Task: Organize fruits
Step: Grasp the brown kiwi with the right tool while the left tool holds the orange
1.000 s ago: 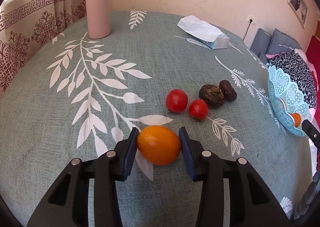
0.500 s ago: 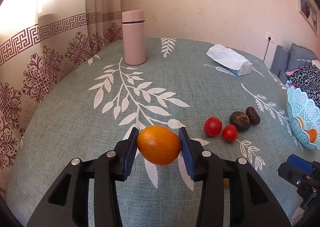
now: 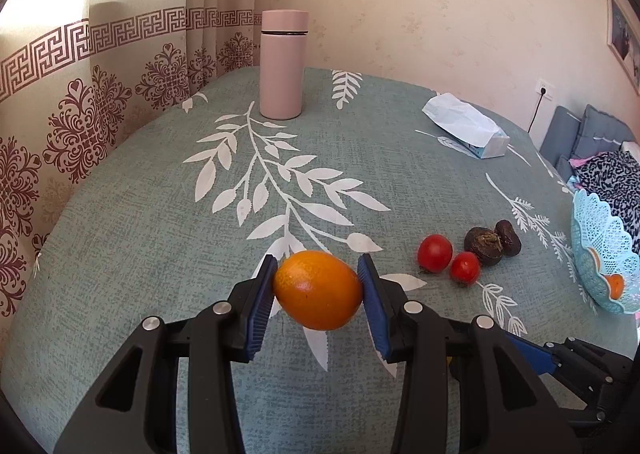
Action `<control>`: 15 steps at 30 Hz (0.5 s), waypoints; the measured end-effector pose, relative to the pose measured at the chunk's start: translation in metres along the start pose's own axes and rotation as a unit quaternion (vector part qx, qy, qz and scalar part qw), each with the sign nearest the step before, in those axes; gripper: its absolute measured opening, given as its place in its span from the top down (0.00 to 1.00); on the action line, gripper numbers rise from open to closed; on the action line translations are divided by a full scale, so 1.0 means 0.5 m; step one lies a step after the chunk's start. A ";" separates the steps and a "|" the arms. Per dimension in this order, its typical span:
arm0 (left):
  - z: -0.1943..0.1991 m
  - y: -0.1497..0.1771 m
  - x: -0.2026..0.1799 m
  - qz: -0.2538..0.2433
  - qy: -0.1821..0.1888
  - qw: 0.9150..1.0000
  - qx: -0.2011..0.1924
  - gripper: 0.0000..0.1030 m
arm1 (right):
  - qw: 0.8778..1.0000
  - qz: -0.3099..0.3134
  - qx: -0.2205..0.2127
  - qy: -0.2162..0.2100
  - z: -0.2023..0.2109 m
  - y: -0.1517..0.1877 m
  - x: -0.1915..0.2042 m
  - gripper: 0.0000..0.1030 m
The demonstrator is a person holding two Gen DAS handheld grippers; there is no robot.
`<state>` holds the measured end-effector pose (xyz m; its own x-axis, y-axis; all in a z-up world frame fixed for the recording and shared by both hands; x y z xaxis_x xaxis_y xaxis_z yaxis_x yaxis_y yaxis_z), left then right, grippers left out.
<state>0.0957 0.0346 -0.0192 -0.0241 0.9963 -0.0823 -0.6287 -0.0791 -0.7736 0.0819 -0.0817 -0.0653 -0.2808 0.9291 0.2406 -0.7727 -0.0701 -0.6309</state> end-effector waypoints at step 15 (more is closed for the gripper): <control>0.001 0.008 -0.017 -0.009 0.012 1.000 0.003 0.59 | 0.999 -0.019 -0.031 0.027 0.037 -0.007 -0.033 0.71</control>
<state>0.0932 0.0259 -0.0214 0.0046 0.9965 -0.0836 -0.6336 -0.0618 -0.7712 0.0788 -0.1033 -0.0532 -0.2202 0.9488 0.2263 -0.7451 -0.0139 -0.6669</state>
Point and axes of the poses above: each gripper's, at about its wrist camera, not at the fingertips, and z roughly against the way its jaws point, x to its left, y to its underside, the point moved 9 cm from there along -z, roughly the way its jaws point, and after that the axes turned 1 degree about -z, right-handed, at the moved point
